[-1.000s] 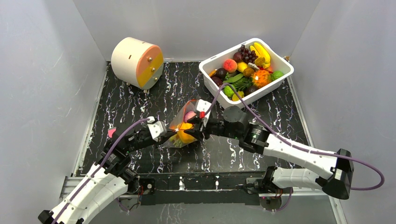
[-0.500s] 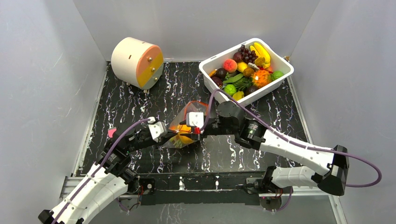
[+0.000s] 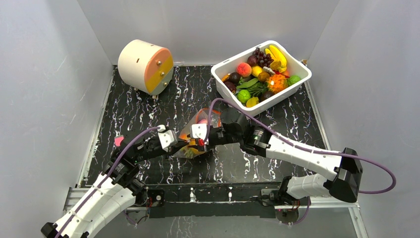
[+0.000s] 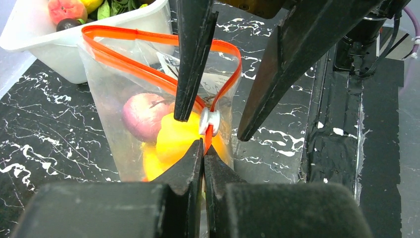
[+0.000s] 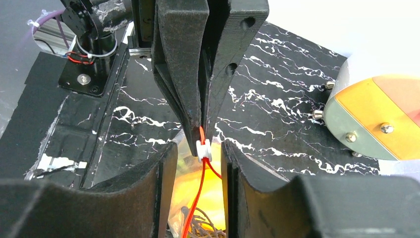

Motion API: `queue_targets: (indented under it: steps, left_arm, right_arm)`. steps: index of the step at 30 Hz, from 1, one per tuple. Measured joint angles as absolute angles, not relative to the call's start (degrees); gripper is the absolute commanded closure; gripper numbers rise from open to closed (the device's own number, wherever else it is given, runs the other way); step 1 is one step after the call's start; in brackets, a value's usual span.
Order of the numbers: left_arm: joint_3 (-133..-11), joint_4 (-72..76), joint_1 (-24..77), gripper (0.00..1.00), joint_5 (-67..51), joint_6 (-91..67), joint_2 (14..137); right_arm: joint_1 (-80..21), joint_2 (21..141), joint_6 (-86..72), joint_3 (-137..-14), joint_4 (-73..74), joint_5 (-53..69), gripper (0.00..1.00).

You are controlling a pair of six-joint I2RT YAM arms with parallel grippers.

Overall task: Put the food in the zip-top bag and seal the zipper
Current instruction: Zip the zipper food storage bag at the center of the board.

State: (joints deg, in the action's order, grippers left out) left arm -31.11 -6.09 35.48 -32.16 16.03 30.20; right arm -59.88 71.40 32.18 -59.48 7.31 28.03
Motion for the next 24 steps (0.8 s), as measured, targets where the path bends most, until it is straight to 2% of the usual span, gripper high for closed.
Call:
queue_targets:
  steps: [5, 10, 13, 24]
  left_arm:
    - [-31.1, -6.1, 35.5, 1.0, -32.2, 16.1, 30.2]
    - [-31.1, -6.1, 35.5, 1.0, -32.2, 16.1, 30.0]
    - [-31.1, -6.1, 35.5, 1.0, -32.2, 16.1, 29.5]
    - [-31.1, -5.9, 35.5, 1.0, -31.7, 15.1, 26.5]
  right_arm:
    - [-59.9, 72.1, 33.1, -59.5, 7.5, 28.0, 0.77]
    - [-59.9, 72.1, 33.4, -59.5, 7.5, 27.7, 0.94]
    - [-59.9, 72.1, 33.4, -59.6, 7.5, 26.9, 1.0]
    - [-60.2, 72.4, 33.3, -62.2, 9.9, 24.4, 1.0]
